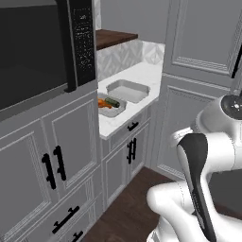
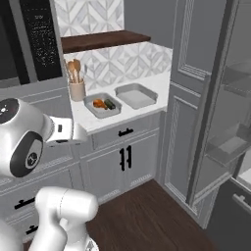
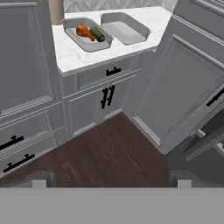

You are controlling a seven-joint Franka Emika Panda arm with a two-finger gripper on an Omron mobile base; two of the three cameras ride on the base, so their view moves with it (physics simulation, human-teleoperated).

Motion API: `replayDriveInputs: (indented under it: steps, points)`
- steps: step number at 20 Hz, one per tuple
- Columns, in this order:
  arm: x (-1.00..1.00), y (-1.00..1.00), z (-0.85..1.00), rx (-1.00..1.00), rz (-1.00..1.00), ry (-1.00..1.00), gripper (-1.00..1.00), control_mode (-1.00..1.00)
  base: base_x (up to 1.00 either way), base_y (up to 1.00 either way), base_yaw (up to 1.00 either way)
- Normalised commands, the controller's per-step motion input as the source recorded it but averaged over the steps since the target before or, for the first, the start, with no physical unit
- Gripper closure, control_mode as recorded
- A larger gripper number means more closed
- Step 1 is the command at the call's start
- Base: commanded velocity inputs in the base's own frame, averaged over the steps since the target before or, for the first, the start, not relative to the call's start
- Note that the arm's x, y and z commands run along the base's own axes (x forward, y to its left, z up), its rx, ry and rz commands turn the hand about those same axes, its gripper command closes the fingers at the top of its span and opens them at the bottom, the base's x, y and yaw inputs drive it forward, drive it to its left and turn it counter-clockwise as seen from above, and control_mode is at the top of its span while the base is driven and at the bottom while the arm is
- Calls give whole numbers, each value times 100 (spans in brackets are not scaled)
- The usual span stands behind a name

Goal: Place one cucumber and one chicken drumstick in each tupperware on the nearby counter, to pack two identical lunches.

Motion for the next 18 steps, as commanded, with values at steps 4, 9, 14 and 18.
replayDriveInputs:
  steps: [4,9,14,18]
  points:
    - [0,0,0,0,0,0,-100,100,-76,-33,-46]
    - [0,0,0,0,0,0,-100,100,-53,-47,-57]
    - [0,0,0,0,0,0,-100,100,-26,-65,-65]
    - [0,0,0,0,0,0,-100,100,-3,-80,-55]
